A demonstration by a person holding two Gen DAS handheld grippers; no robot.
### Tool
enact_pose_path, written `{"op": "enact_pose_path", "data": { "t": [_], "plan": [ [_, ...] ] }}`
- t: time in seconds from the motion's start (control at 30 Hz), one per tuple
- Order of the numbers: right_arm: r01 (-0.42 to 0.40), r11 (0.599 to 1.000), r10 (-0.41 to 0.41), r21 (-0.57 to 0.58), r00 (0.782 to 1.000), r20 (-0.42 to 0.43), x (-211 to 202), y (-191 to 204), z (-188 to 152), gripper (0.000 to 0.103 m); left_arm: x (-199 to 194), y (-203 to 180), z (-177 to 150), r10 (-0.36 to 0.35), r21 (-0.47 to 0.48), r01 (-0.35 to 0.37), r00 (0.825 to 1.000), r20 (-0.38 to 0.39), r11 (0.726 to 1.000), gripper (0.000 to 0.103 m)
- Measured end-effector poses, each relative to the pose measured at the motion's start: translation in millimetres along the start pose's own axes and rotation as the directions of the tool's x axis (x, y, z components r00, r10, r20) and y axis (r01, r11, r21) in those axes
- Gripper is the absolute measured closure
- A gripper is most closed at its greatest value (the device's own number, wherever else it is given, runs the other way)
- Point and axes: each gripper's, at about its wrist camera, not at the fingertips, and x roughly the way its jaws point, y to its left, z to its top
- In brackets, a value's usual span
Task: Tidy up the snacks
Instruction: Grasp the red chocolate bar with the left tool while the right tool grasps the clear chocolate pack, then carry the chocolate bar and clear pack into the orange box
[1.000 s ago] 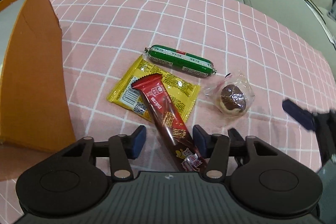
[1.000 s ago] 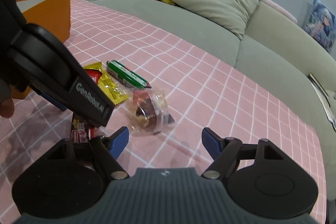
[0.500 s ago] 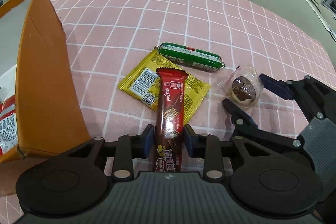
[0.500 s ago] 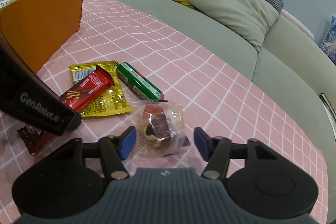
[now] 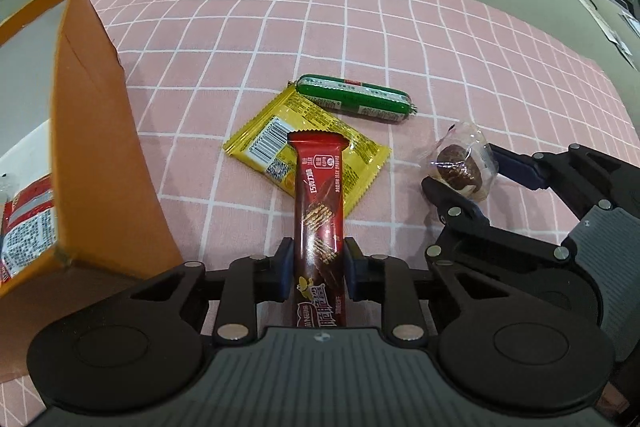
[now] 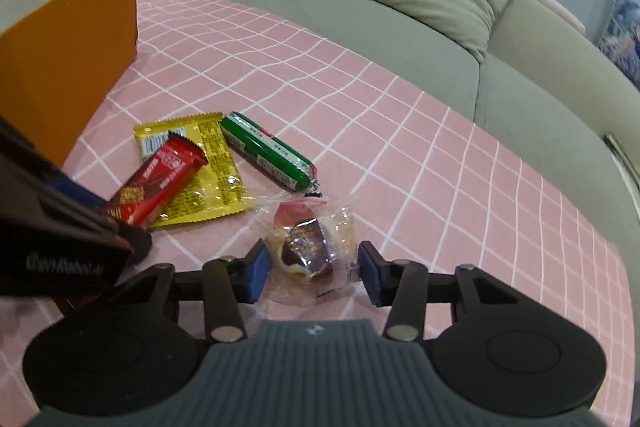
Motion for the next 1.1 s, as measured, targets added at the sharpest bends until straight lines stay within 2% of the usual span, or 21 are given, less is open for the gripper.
{"op": "enact_pose_path", "data": {
  "t": [0.33, 0.6, 0.87, 1.1],
  "plan": [
    [0.023, 0.989, -0.014, 0.149, 0.998, -0.057, -40, 7, -15, 0.061, -35, 7, -26, -0.04, 0.027, 0.039, 0.999, 0.01, 0.999, 0.076],
    [0.02, 0.957, 0.008, 0.29, 0.996, -0.093, -84, 29, -38, 0.061, -72, 24, -50, -0.059, 0.057, 0.057, 0.998, 0.03, 0.997, 0.076],
    [0.007, 0.936, 0.021, 0.353, 0.997, -0.075, -132, 60, -53, 0.061, -116, 38, -73, -0.086, 0.093, 0.079, 0.994, 0.071, 0.993, 0.076],
    [-0.008, 0.935, 0.02, 0.354, 0.999, -0.028, -169, 81, -50, 0.061, -148, 54, -86, -0.114, 0.09, 0.104, 0.988, 0.109, 0.99, 0.076]
  ]
}}
